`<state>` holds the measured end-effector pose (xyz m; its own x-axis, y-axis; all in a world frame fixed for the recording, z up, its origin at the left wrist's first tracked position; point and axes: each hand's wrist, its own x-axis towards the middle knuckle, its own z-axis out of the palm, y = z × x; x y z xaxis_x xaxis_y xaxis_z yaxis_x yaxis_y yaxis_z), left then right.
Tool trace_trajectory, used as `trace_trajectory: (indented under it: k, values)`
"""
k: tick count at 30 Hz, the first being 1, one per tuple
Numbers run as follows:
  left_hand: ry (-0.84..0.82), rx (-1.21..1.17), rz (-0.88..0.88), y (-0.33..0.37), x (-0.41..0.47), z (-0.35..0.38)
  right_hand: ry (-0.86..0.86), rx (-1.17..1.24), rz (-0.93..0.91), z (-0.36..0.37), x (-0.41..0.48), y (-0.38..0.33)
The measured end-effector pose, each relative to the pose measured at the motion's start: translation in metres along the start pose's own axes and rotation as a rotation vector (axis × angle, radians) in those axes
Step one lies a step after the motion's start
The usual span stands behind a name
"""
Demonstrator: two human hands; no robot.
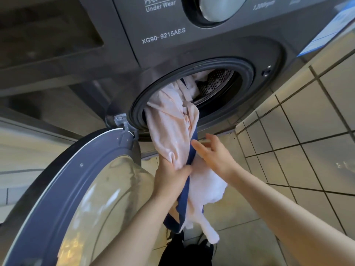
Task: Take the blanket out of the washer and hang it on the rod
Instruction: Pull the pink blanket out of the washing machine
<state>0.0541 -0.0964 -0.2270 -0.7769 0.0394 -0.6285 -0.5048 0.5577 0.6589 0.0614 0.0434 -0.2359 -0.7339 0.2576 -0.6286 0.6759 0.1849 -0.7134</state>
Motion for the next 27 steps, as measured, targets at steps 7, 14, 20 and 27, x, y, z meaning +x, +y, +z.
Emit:
trace_trajectory:
  k: [7,14,20,27]
  values:
    - [-0.068,0.621,0.317,-0.021,-0.028,0.022,-0.192,0.008,0.105,0.029,0.012,-0.019]
    - [-0.011,-0.307,-0.043,-0.032,-0.024,0.003,-0.039,-0.190,-0.003,0.016,0.005,0.002]
    - [0.247,-0.299,-0.058,-0.034,0.024,0.005,-0.069,0.047,-0.119,0.002,-0.026,0.005]
    - [0.005,-0.399,-0.420,-0.020,0.043,0.008,-0.093,0.091,-0.142,-0.018,-0.049,0.019]
